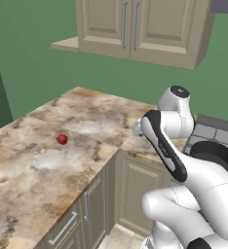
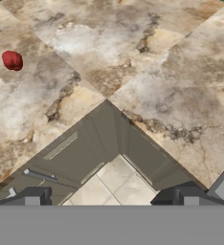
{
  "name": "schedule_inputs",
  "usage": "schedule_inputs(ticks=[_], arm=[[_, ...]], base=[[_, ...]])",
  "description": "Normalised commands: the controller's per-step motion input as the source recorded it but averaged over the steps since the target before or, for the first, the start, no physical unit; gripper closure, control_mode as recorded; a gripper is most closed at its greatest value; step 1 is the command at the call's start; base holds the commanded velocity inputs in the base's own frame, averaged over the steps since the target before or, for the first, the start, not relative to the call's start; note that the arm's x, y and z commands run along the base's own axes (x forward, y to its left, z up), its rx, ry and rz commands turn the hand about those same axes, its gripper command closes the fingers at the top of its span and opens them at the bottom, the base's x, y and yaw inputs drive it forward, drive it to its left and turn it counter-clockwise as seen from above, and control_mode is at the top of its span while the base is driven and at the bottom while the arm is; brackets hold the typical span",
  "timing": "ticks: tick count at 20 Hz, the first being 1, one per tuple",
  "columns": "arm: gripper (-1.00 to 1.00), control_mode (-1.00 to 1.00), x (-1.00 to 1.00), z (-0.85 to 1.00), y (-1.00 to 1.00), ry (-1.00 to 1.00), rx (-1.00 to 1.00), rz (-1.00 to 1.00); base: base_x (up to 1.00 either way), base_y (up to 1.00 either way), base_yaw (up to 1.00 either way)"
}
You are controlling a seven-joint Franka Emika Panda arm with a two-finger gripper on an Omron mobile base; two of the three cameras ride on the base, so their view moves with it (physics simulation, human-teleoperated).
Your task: Turn on the burner for the pot on the stove. Wait thirty seconds for the pot to heat up. Then add the bell pepper to the pot.
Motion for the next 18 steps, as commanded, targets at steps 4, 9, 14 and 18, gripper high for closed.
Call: schedule_inputs(ticks=[4, 9, 14, 18], arm=[[-1.0, -1.0, 0.0, 0.0, 0.0, 0.0, 0.0, 0.0], [-1.0, -1.0, 0.0, 0.0, 0.0, 0.0, 0.0, 0.0], [-1.0, -1.0, 0.0, 0.0, 0.0, 0.0, 0.0, 0.0], [-1.0, -1.0, 0.0, 0.0, 0.0, 0.0, 0.0, 0.0]], base=[[0.0, 0.0, 0.0], [0.0, 0.0, 0.0], [0.0, 0.0, 0.0], [0.0, 0.0, 0.0]])
